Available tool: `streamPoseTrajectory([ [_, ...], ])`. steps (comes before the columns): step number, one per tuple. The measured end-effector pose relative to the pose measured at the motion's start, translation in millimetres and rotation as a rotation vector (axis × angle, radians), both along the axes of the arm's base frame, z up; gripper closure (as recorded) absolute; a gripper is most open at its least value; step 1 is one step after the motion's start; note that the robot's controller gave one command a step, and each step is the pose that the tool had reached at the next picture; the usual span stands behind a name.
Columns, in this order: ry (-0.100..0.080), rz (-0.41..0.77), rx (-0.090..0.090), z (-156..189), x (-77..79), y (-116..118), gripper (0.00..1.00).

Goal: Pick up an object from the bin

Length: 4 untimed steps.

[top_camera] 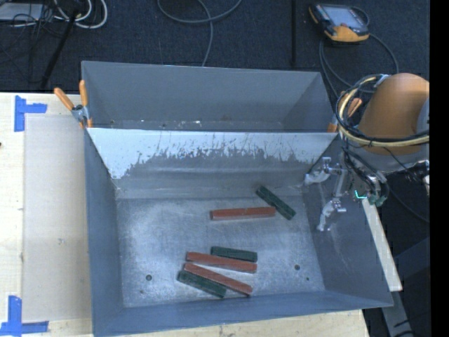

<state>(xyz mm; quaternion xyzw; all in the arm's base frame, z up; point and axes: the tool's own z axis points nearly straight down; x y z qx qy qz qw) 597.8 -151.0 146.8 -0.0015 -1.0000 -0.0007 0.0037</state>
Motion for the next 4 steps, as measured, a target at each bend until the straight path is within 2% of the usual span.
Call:
streamPoseTrajectory([
  [1,-0.007,0.003,-0.001,5,1.9,0,0.0],
  [2,-0.015,0.239,-0.002,-71,17.0,54,1.0],
  [3,-0.015,0.24,-0.003,-71,17.0,54,1.0],
  [4,-0.009,0.214,-0.001,55,-1.4,62,1.0],
])
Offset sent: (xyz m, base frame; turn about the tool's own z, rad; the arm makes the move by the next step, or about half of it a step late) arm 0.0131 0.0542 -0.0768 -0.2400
